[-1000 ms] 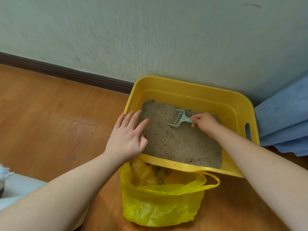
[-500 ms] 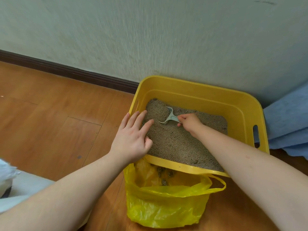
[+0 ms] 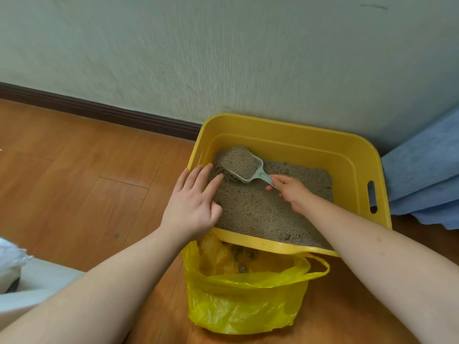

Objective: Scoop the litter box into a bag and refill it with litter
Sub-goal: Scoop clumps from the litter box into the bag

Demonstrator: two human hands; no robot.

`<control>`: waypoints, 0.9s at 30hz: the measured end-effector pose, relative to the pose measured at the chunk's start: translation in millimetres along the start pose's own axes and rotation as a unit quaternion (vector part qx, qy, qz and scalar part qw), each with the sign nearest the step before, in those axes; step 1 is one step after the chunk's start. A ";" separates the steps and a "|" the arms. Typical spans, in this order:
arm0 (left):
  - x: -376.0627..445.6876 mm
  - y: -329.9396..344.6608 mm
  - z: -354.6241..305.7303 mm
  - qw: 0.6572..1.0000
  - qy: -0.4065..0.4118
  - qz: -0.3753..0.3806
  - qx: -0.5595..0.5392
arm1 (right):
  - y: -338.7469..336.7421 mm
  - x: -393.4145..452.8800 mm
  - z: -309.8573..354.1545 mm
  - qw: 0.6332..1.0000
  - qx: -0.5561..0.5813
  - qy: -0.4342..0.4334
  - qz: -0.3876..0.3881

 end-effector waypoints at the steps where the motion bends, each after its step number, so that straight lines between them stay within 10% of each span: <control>1: 0.1 0.2 -0.1 1.000 0.000 0.001 0.001 | -5.5 -2.2 -2.0 1.000 0.001 -0.005 0.002; 15: -0.7 -0.2 1.5 1.000 -0.008 -0.010 -0.015 | -41.7 -33.9 -1.8 0.997 -0.023 -0.071 0.003; 27: -7.1 -0.3 8.3 0.994 -0.073 -0.017 -0.078 | -28.5 -45.5 15.6 0.926 -0.368 -0.086 0.019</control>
Point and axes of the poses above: each hand's wrist, its own x-axis towards the middle knuckle, its own y-axis out of the palm, z = x × y, the point moved 7 cm from there along x, towards the middle knuckle, and after that the axes turned 6 degrees about y, right-handed, at the moved point
